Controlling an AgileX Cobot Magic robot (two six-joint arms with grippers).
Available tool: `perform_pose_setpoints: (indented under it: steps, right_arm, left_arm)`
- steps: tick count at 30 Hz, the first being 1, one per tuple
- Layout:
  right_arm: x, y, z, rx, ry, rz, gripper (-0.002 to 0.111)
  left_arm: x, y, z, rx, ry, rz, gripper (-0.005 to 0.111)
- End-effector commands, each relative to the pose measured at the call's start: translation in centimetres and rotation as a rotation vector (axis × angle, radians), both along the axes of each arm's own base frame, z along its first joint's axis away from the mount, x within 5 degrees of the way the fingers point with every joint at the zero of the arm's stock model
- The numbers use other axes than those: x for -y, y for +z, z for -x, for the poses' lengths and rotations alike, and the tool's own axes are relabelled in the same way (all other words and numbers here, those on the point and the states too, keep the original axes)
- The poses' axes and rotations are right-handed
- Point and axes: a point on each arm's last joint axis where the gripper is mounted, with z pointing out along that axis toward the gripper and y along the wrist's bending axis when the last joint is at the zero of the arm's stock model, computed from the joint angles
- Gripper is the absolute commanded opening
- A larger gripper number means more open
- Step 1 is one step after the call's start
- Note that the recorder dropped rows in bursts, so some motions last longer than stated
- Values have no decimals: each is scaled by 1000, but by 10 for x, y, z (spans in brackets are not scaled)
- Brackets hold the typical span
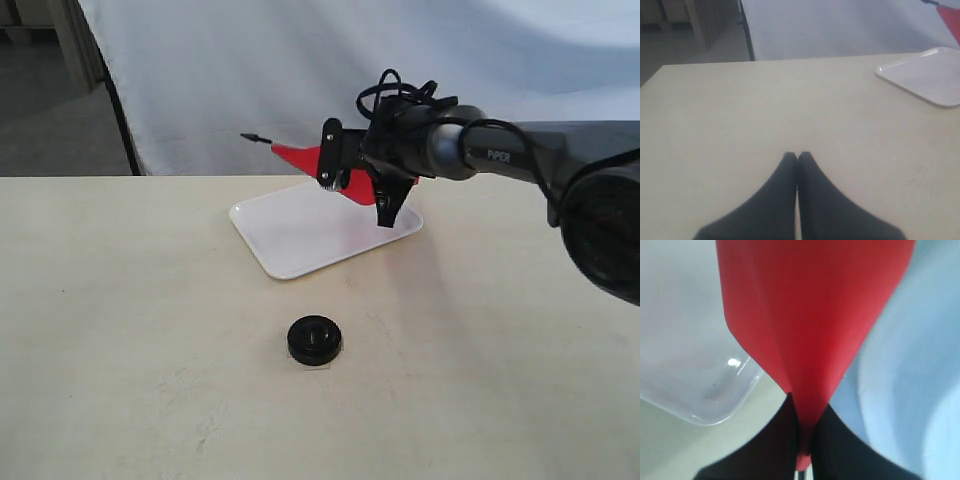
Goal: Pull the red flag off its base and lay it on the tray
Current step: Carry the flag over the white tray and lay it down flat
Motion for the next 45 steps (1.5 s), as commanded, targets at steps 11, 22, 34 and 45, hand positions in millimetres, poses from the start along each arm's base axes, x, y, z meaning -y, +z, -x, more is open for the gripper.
perform_pose_setpoints:
  steps: [11, 22, 34, 45]
  right_arm:
    - [-10, -48, -14, 66, 170, 185, -1]
    - [-21, -56, -12, 65, 227, 160, 0]
    - [-18, -58, -10, 50, 151, 100, 32]
    - [-12, -55, -9, 50, 44, 78, 57]
  left_arm:
    - [0, 0, 0, 6, 4, 4, 0]
    - [0, 0, 0, 6, 4, 4, 0]
    - [0, 0, 0, 6, 4, 4, 0]
    - [0, 0, 0, 6, 4, 4, 0]
